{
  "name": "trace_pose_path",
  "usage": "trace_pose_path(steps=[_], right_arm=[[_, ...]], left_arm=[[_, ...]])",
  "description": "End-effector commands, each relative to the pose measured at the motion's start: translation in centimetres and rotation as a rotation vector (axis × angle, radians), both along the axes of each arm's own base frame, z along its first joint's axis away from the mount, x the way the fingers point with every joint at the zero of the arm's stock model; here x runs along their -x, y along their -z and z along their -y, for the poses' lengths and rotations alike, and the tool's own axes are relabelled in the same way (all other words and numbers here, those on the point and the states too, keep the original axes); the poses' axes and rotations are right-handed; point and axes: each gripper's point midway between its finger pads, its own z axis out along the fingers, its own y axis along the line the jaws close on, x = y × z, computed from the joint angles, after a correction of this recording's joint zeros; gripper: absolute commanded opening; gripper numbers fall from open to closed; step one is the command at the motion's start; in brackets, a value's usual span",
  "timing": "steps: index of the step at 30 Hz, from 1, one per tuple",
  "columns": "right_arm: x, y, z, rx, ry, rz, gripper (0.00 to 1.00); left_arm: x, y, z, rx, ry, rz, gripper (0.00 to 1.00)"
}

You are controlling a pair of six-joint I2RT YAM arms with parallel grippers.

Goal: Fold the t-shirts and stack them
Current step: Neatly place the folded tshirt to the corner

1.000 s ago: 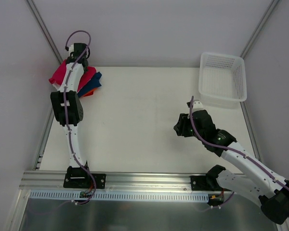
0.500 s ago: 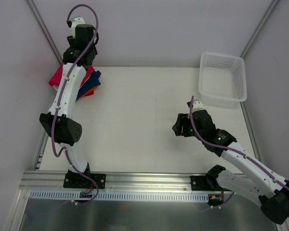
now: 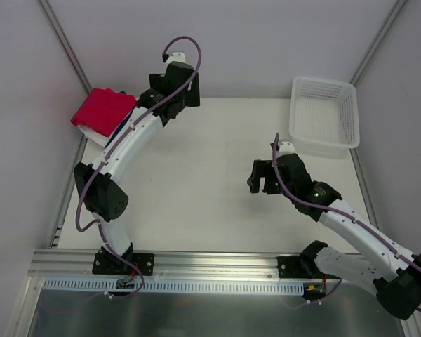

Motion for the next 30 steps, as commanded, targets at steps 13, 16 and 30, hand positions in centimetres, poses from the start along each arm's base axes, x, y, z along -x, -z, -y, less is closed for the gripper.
trace_pose_path(steps=[13,16,30], right_arm=[[-1.6,-3.0,0.0,0.004,0.032,0.054,0.90],[-1.9,-3.2,0.0,0.017,0.034,0.058,0.90],[-4.5,-6.7,0.9,0.096,0.084,0.167,0.89]], left_arm=[[2.6,4.6,7.7,0.027,0.184,-0.018,0.99],[2.9,5.2,7.6,0.027,0.191,-0.019,0.99],[3.4,5.6,7.1,0.016,0.210,0.010,0.99]])
